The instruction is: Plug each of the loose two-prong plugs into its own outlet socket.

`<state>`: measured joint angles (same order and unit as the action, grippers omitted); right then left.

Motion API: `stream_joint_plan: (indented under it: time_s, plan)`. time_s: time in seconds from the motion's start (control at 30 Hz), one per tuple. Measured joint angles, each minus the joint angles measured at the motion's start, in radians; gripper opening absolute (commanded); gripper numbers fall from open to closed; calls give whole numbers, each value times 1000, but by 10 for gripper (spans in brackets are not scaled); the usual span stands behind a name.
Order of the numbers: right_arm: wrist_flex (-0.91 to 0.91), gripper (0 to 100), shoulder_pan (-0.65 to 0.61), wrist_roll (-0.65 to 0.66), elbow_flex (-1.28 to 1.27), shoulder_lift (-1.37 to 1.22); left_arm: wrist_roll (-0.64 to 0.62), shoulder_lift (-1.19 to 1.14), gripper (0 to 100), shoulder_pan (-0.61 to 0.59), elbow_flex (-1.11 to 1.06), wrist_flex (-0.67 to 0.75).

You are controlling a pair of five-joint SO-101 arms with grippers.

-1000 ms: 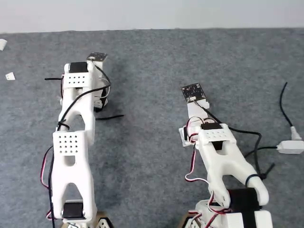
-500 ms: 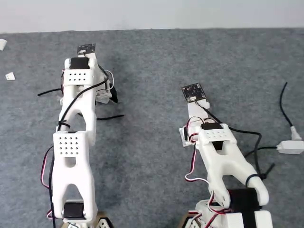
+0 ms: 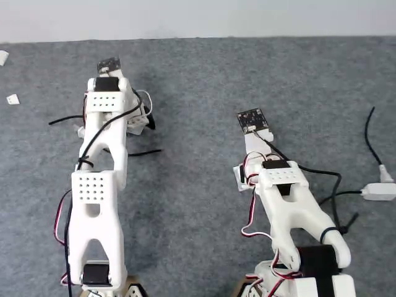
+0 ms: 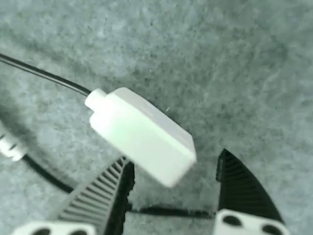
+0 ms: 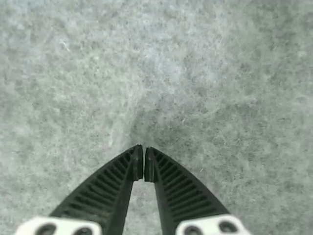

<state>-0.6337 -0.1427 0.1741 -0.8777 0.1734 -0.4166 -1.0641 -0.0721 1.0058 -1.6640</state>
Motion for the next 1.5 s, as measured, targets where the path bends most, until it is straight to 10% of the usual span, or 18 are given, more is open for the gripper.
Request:
stream_joint_plan:
  time_s: [0.53, 0.73, 0.93, 1.5]
  plan:
    - [0, 12, 0, 0, 0, 0, -253, -26, 259, -72, 0, 77]
    - [0, 12, 0, 0, 0, 0, -264, -26, 13, -69, 0, 71]
    - [0, 12, -2, 0, 0, 0, -264, -26, 11, -66, 2, 15]
    - [0, 10, 20, 0, 0, 0, -250, 267, 11, 155, -377, -60]
